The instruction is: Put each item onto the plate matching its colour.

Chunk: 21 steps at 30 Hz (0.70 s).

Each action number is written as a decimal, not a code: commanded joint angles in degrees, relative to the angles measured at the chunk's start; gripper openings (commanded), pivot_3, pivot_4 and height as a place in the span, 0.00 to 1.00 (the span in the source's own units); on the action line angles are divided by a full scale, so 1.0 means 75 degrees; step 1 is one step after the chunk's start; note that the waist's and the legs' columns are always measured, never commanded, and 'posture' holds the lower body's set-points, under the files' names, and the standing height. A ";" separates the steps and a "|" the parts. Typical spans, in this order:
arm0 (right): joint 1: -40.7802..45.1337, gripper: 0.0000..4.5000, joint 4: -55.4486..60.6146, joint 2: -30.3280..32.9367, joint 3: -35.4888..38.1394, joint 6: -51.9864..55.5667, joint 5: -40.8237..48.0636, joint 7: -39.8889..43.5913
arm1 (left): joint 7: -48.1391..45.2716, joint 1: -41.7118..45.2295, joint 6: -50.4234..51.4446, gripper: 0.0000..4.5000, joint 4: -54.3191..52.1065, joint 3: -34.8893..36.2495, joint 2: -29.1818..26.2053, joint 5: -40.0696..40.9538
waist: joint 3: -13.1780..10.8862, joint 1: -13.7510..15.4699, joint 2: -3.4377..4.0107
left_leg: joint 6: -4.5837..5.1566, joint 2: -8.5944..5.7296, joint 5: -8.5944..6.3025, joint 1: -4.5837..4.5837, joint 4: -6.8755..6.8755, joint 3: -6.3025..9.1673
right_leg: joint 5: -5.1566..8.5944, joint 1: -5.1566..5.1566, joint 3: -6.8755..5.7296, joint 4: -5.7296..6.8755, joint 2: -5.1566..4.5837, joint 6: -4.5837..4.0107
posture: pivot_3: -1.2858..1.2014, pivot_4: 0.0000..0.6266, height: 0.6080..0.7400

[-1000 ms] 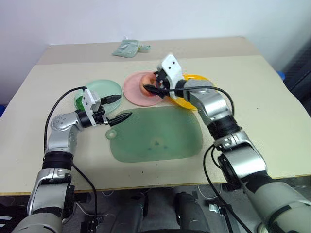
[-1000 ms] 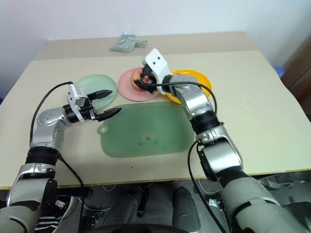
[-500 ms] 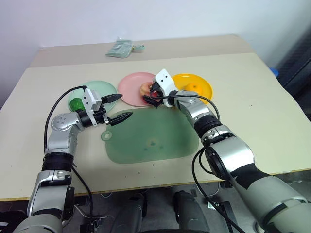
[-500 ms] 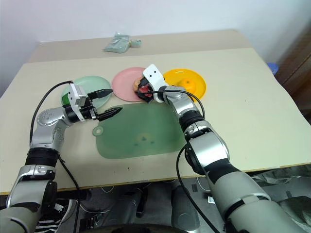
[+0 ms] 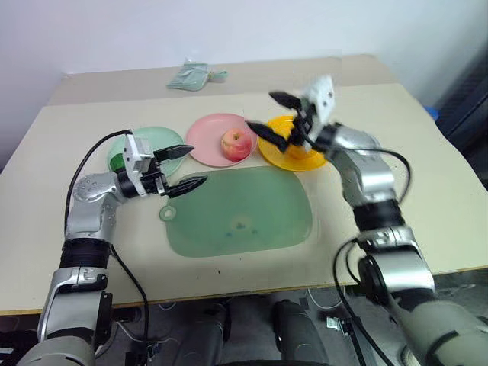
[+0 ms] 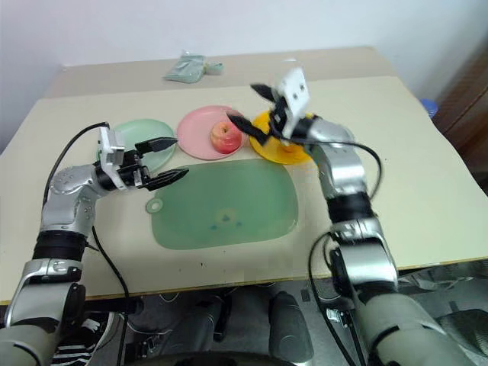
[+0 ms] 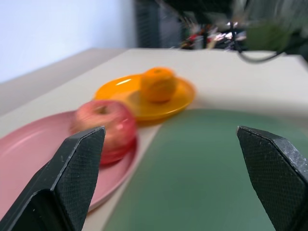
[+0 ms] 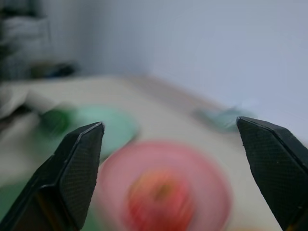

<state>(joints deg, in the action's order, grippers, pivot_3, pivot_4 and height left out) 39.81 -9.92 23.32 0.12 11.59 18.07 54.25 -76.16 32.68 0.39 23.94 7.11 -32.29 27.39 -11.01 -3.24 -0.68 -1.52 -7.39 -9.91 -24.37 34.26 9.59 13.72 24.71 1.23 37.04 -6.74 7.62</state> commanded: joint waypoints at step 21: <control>-0.5137 0.99 0.4520 0.2643 0.1835 0.0131 0.1309 0.0818 | -0.2045 0.0176 -0.0137 1.00 0.0928 0.0094 -0.0528 0.0103 | 0.0003 0.0337 -0.0007 | 0.0005 0.0024 -0.0003 0.0016 0.0005 -0.0031 | 0.0003 -0.0027 0.0000 -0.0034 -0.0003 -0.0008 | 0.52 0.24 1.00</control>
<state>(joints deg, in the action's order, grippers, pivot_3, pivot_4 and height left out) 1.80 21.34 41.98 11.64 13.78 27.24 60.14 -90.66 33.10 0.38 30.72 7.68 -35.83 28.41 -10.99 -0.72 -0.73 -1.48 -7.21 -9.94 -24.25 34.30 9.35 13.74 24.49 1.23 36.76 -6.76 7.56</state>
